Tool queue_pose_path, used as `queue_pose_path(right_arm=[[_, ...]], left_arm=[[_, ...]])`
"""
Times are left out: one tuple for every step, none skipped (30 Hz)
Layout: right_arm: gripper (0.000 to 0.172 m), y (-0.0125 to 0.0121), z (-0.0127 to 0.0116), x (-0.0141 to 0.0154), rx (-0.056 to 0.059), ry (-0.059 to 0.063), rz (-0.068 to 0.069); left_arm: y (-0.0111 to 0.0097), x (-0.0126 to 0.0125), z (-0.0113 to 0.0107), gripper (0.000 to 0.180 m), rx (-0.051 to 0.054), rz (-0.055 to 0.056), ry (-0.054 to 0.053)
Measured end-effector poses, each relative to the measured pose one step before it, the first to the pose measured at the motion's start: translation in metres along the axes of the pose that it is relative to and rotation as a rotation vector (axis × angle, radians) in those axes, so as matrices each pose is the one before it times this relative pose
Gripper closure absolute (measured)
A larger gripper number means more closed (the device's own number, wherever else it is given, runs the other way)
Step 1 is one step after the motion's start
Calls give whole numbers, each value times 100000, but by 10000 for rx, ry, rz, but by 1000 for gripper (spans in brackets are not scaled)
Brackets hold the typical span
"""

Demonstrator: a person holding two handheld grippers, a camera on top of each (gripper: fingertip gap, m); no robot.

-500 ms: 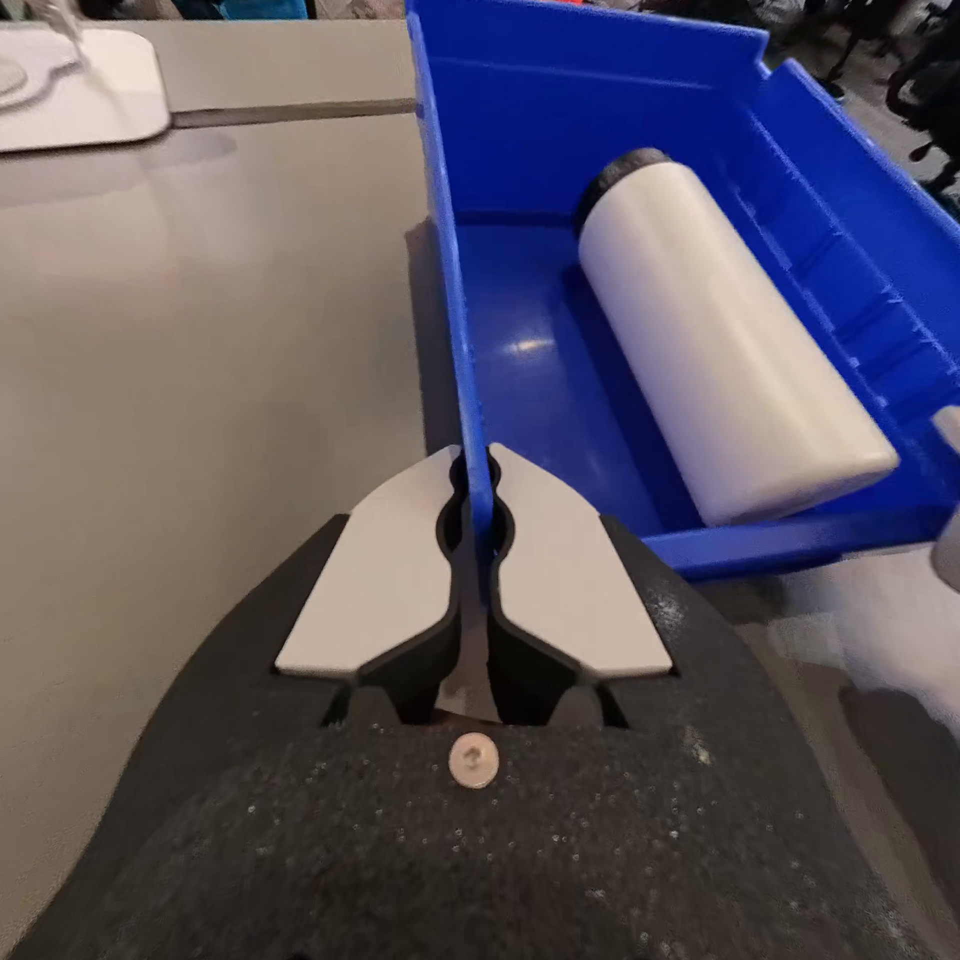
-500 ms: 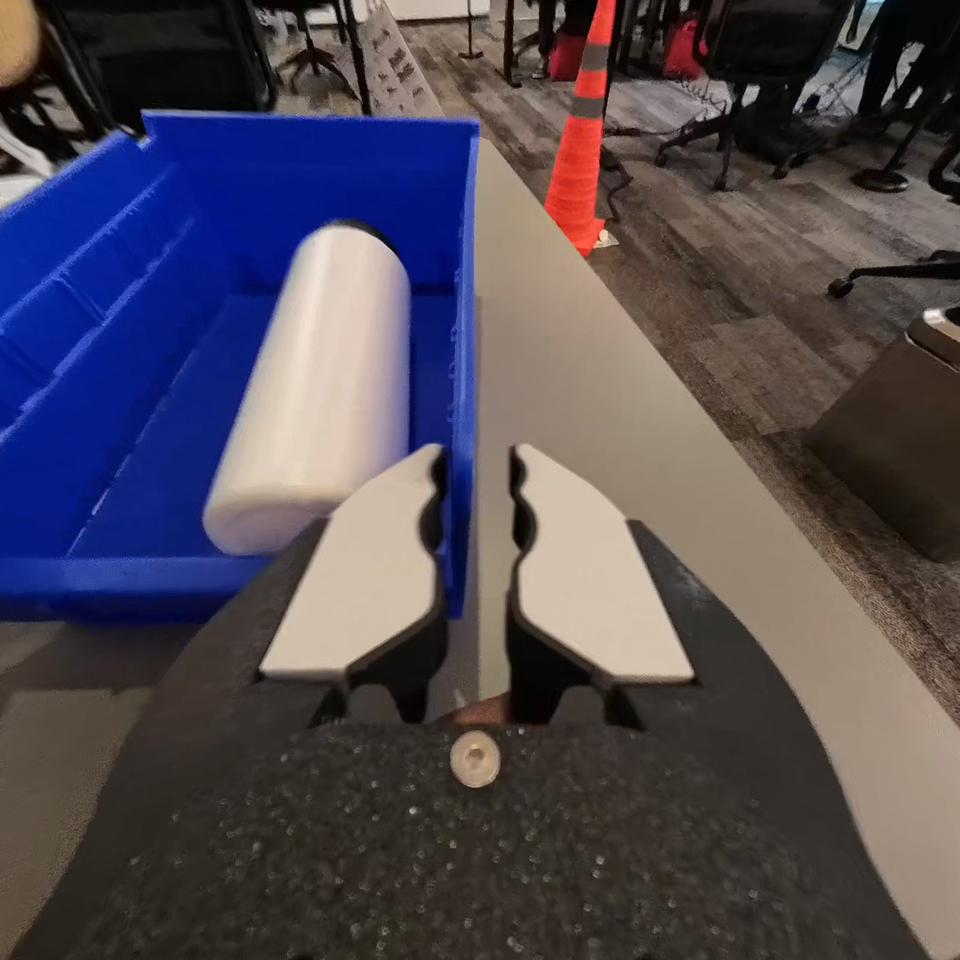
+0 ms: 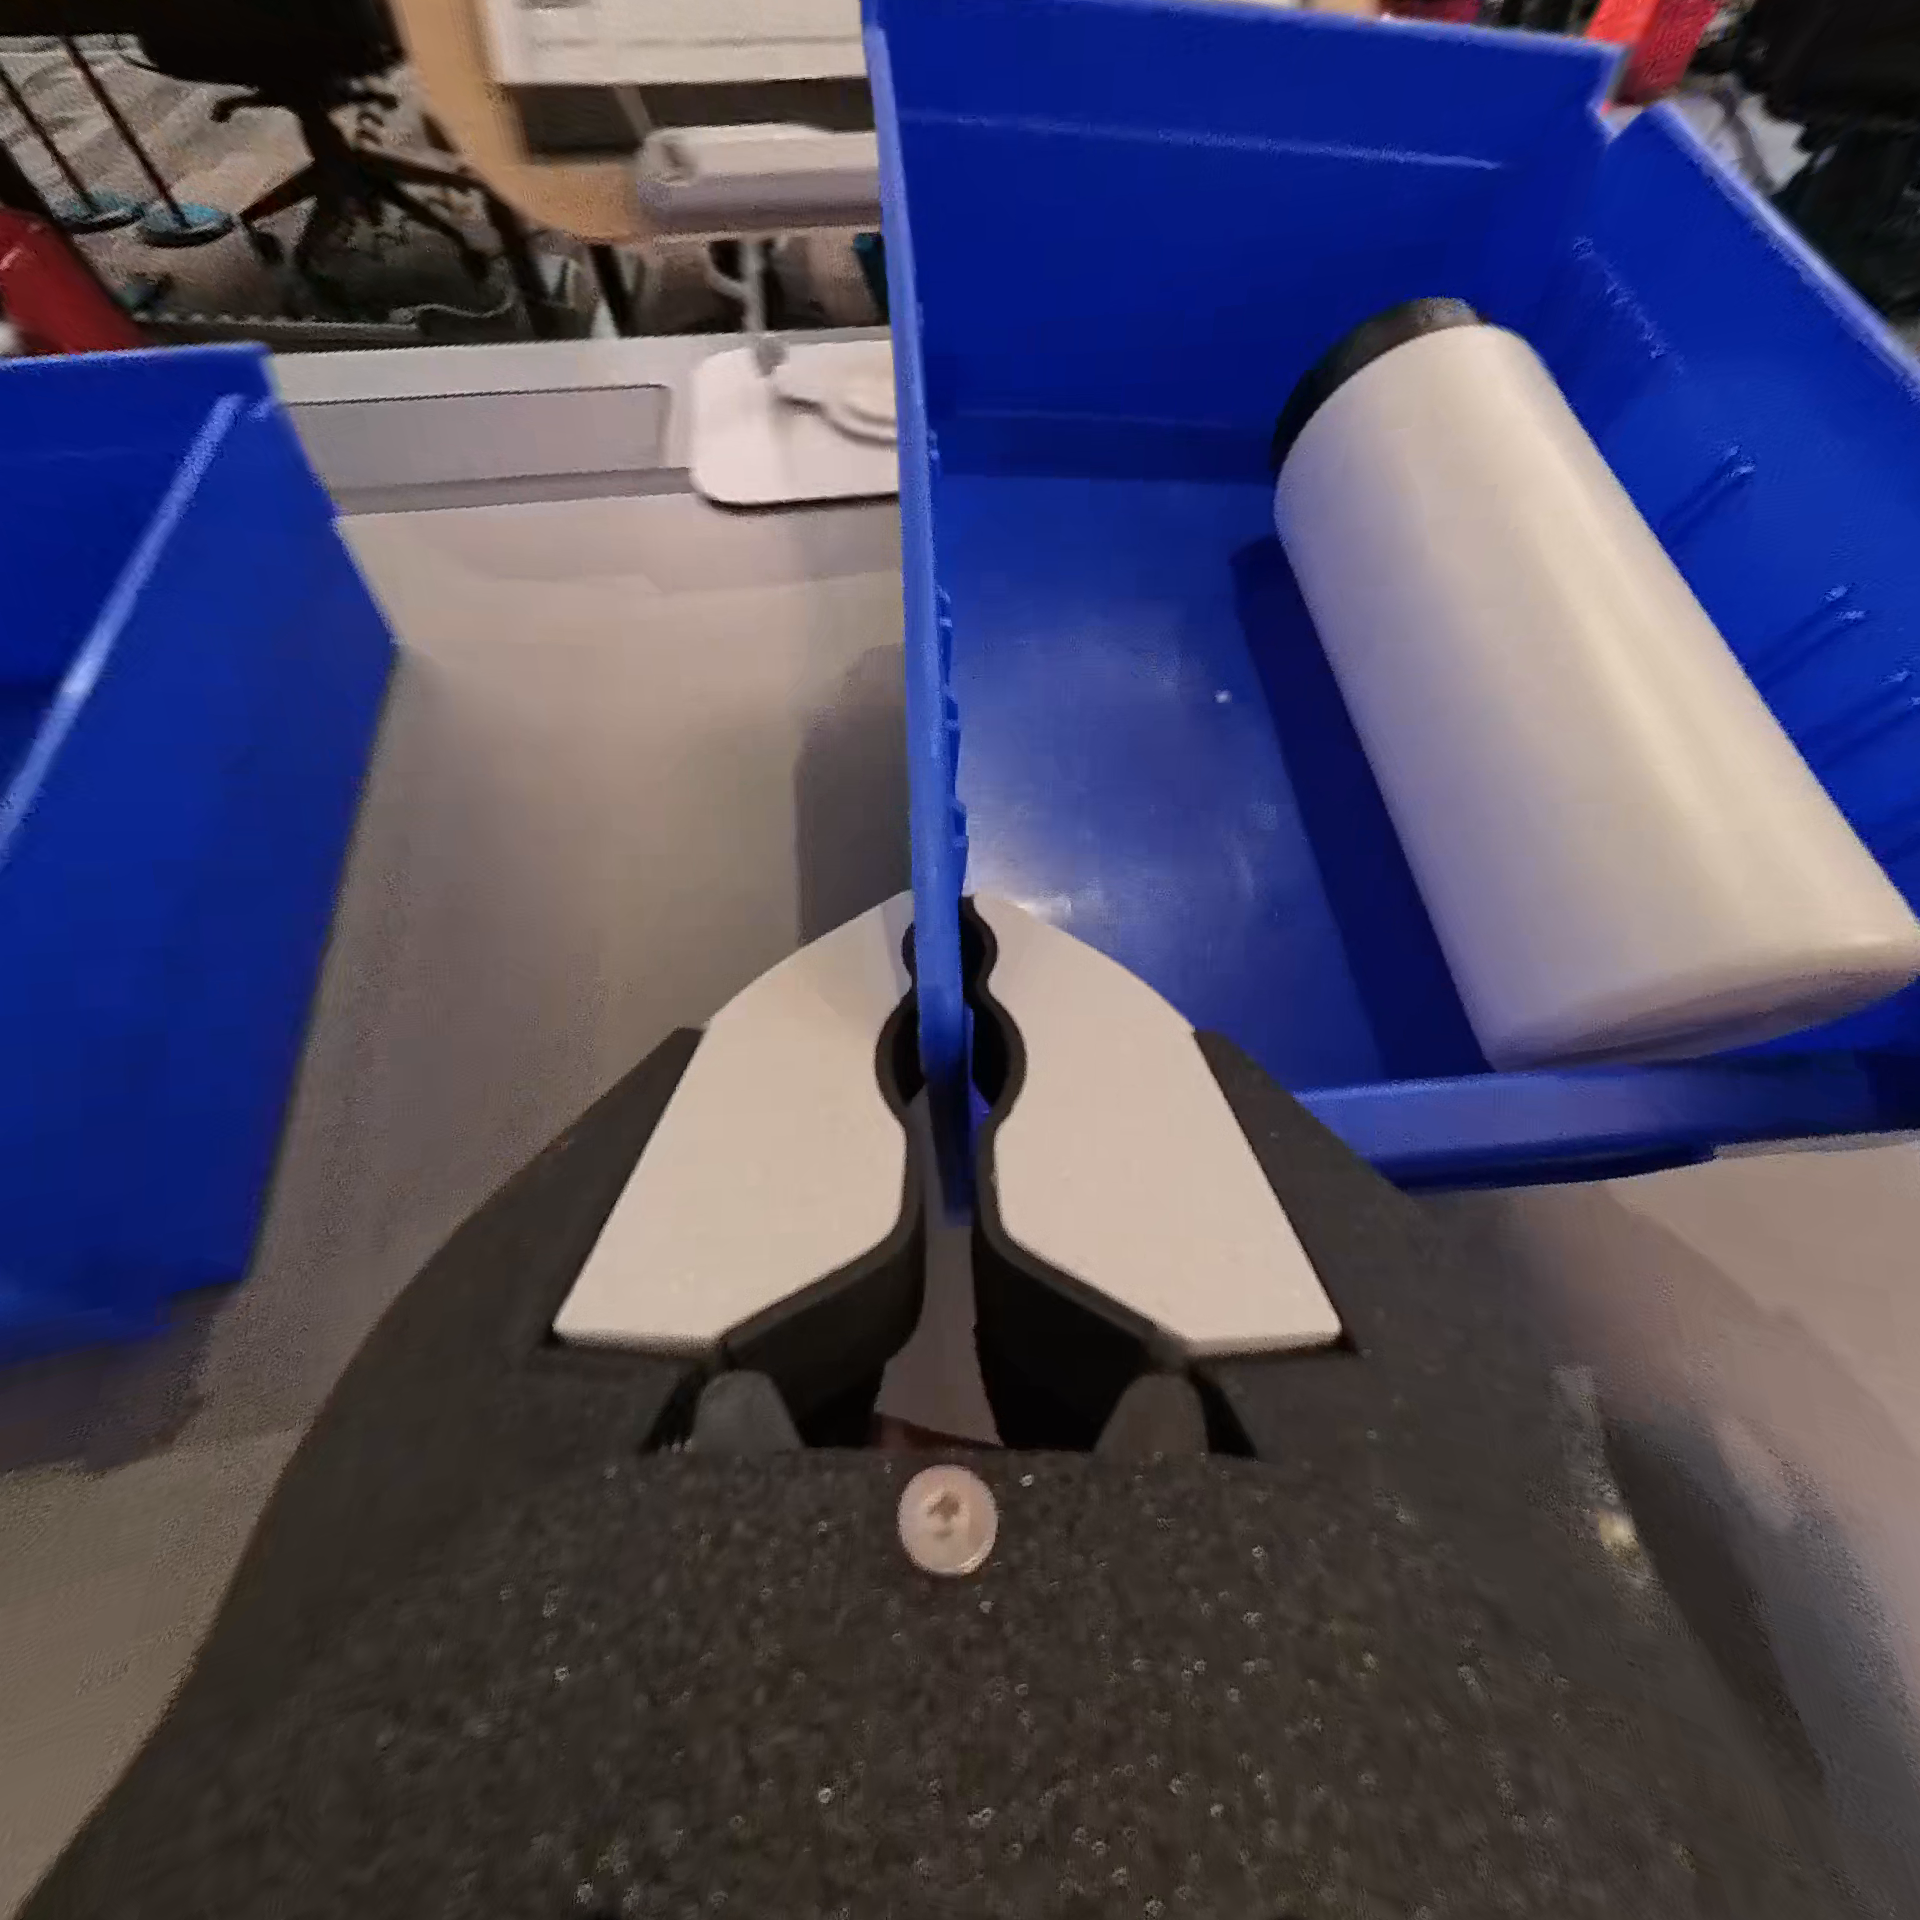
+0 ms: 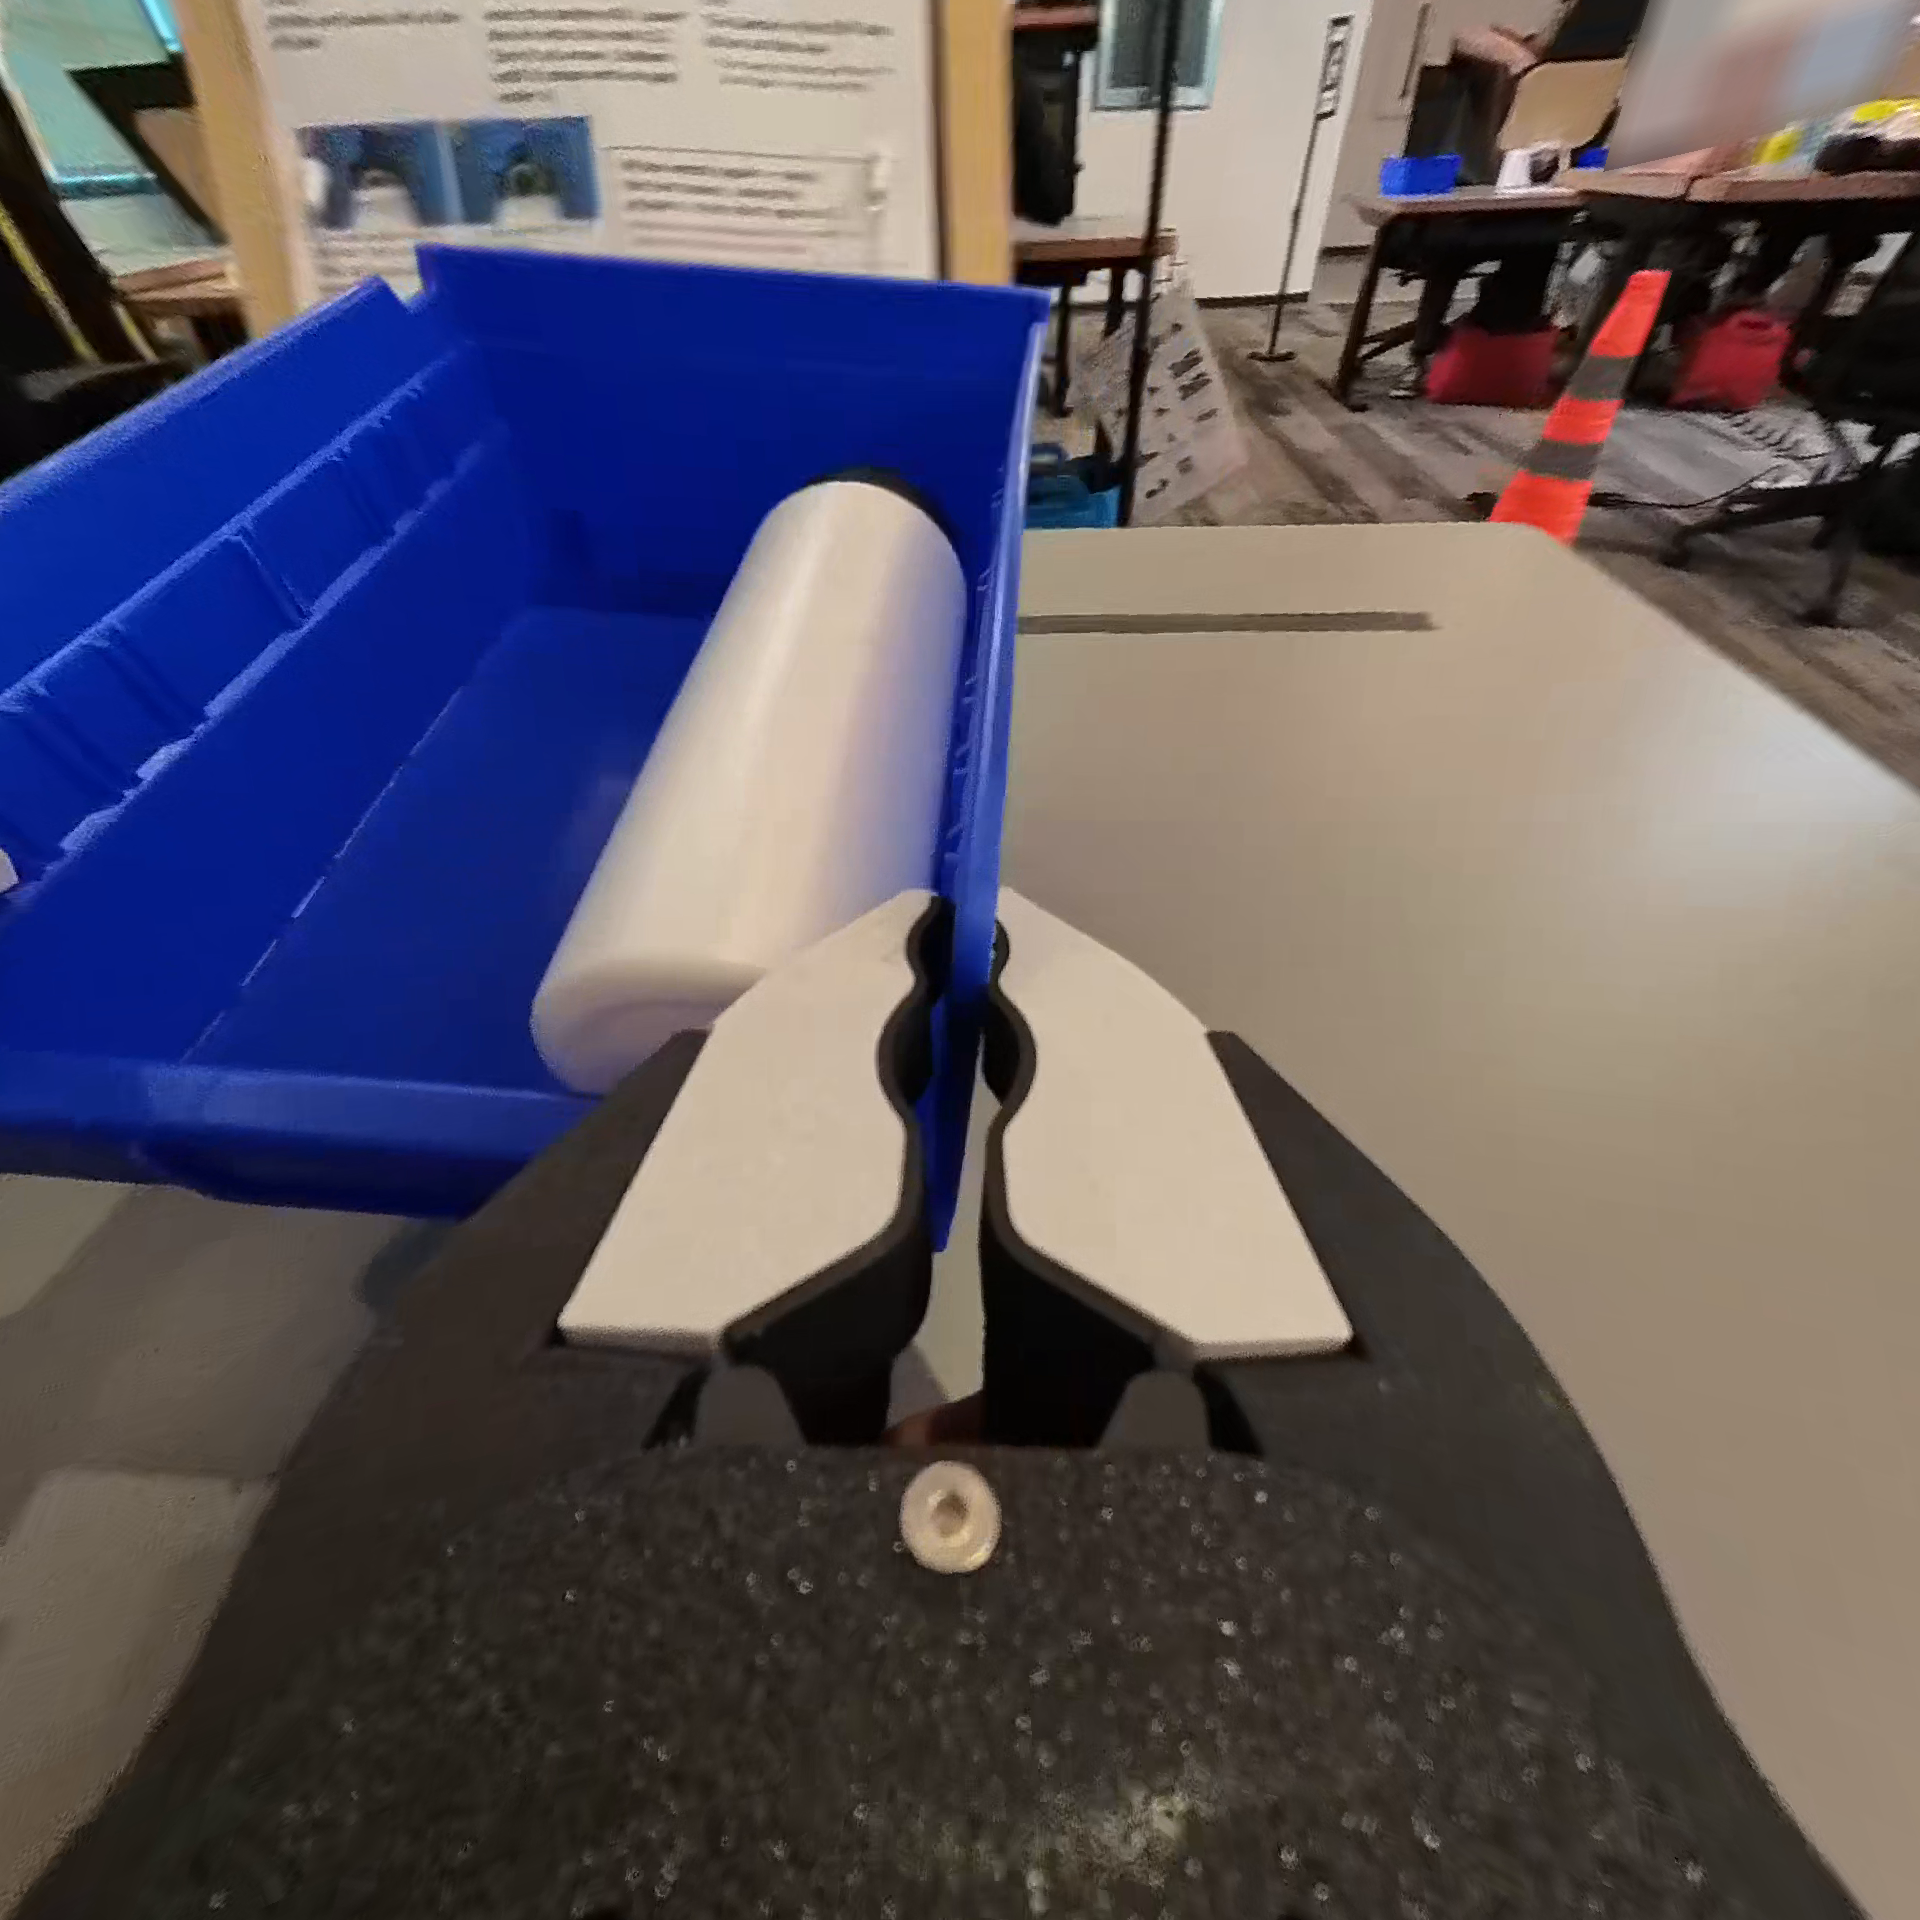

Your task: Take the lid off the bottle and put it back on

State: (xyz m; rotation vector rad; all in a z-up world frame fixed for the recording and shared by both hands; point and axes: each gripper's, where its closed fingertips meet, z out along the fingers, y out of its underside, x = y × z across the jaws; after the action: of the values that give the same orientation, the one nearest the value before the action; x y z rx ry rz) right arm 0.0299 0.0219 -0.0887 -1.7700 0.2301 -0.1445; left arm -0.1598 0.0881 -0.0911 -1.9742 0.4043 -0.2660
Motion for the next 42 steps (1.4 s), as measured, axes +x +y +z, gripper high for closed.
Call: queue_pose_path(right_arm=[[168, 233, 710, -1635, -104, -139, -4], [168, 297, 677, -1427, -100, -109, 14], [168, 380, 620, -1255, -140, -113, -17], [168, 443, 562, -1038, -178, -64, -5], [168, 471, 488, -874, -192, -61, 25], [168, 516, 452, -704, -208, -60, 20], [168, 505, 474, -496, -208, -16, -15], [168, 81, 286, -423, -6, -95, 23], [168, -179, 116, -215, 75, -27, -130], [167, -45, 110, 11, -65, 80, -243], [165, -126, -31, -86, 10, -117, -180], [158, -98, -249, -300, 22, -380, -168], [151, -124, -538, -286, 87, -427, -153], [145, -172, -858, -193, 174, -385, -211], [140, -267, -1096, -220, 291, -398, -289], [137, -253, -1241, -367, 344, -461, -375], [135, -205, -1279, -533, 370, -527, -402], [135, -245, -1173, -624, 419, -461, -220], [135, -281, -963, -775, 406, -407, 50], [135, -252, -666, -1139, 302, -537, 136], [135, -154, -299, -1294, 113, -496, 124], [134, -160, 10, -1160, -3, -272, 61], [133, -76, 201, -1275, -110, -264, -64], [131, 17, 303, -1522, -174, -361, -97], [128, 99, 386, -1656, -200, -393, -62], [125, 245, 452, -1654, -241, -369, -6], [123, 300, 506, -1703, -245, -391, 41], [120, 270, 591, -1660, -219, -384, 44], [117, 248, 670, -1426, -215, -287, 26], [114, 199, 768, -1079, -207, -125, 13], [114, 163, 838, -742, -213, 22, 26], [113, 161, 896, -585, -235, 63, -11], [110, 114, 927, -429, -247, 101, -62], [109, 61, 937, -292, -263, 179, -48], [108, -122, 937, -248, -192, 217, 9], [108, -297, 918, -328, -101, 168, 8], [108, -377, 901, -395, -51, 115, -44], [108, -413, 867, -325, 8, 169, -60], [108, -333, 794, -283, -19, 187, -135], [109, -323, 737, -147, 3, 261, -137], [111, -360, 679, -95, 47, 291, -90], [113, -308, 597, -118, 35, 231, -54]], left_arm=[[270, -1600, 142, 178, -38, -62, -112], [344, -1404, 223, 178, -86, -42, -76], [383, -1215, 243, 178, -104, -67, -42], [414, -1018, 286, 178, -131, -82, -8], [451, -849, 286, 178, -155, -75, -5], [493, -672, 341, 178, -166, -65, 10], [592, -513, 436, 177, -216, -100, 44], [505, -337, 421, 177, -145, -222, 136], [131, -82, 230, 177, 86, -271, 292], [-4, 50, 50, 176, 95, -147, 311], [29, 150, -109, 174, -34, -48, 316], [26, 360, -400, 167, -84, -73, 476], [-159, 448, -796, 142, -32, -158, 560], [-466, 360, -1256, 118, 105, -221, 530], [-963, 311, -1732, 111, 395, -264, 508], [-1435, 189, -2104, 110, 649, -219, 445], [-1593, -172, -2194, 109, 644, -45, 227], [-1493, -876, -2048, 109, 481, 173, -123], [-1260, -1815, -1749, 109, 288, 314, -517], [-942, -2725, -1316, 109, 92, 387, -785], [-544, -3359, -734, 108, -85, 417, -872], [35, -3670, -101, 105, -275, 315, -846], [722, -3516, 468, 104, -542, 83, -679], [1056, -2994, 847, 100, -677, -89, -437], [994, -2522, 979, 97, -572, -48, -354], [888, -2021, 1050, 98, -421, -15, -301], [787, -1384, 1058, 100, -338, -78, -133], [620, -649, 1010, 102, -224, -122, 140], [483, -32, 902, 108, -153, -156, 378], [359, 193, 747, 117, -82, -181, 385], [224, 226, 581, 127, 2, -151, 280], [86, 171, 341, 142, 91, -113, 137], [6, -55, 78, 157, 160, -43, -119], [23, -356, -203, 166, 135, 27, -348], [138, -278, -377, 177, 57, -5, -299], [315, -24, -464, 177, -15, -73, -184], [452, 25, -647, 177, -37, -106, -190], [579, 9, -824, 177, -59, -61, -210], [652, -36, -953, 177, -15, -59, -238], [722, -18, -1036, 177, 38, -95, -185], [754, -33, -1091, 177, 71, -123, -139], [754, -109, -1128, 177, 102, -138, -188]])
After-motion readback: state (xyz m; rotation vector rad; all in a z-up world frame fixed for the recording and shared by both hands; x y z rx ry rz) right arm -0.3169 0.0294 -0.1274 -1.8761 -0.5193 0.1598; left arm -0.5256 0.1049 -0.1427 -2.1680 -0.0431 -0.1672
